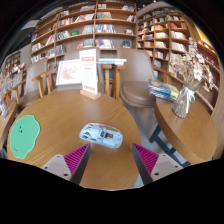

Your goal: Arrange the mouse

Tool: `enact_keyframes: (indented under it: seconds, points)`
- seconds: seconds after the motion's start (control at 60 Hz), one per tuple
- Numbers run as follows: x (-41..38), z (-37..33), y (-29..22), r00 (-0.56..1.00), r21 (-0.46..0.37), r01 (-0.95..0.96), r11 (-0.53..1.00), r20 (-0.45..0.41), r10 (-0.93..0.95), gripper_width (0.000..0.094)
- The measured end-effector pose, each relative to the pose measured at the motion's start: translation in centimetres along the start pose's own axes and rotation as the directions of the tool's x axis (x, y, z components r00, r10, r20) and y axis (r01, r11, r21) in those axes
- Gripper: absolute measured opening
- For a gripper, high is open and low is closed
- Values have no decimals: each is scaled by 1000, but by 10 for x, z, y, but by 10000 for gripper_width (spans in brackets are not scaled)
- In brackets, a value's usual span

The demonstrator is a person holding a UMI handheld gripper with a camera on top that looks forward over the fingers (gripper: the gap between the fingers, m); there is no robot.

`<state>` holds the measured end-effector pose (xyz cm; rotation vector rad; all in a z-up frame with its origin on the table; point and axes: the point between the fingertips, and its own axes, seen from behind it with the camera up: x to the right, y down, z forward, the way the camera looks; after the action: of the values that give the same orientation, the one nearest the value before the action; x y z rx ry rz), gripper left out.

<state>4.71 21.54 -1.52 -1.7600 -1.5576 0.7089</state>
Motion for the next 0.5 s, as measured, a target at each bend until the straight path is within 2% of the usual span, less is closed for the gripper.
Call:
enact_keyframes:
  seconds: [0.1, 0.5]
  points:
    - [-2, 17, -12, 1000, -8, -15, 1000, 21, 15, 855]
    - [12, 72, -55, 1000, -19, -31, 999, -3, 31, 843]
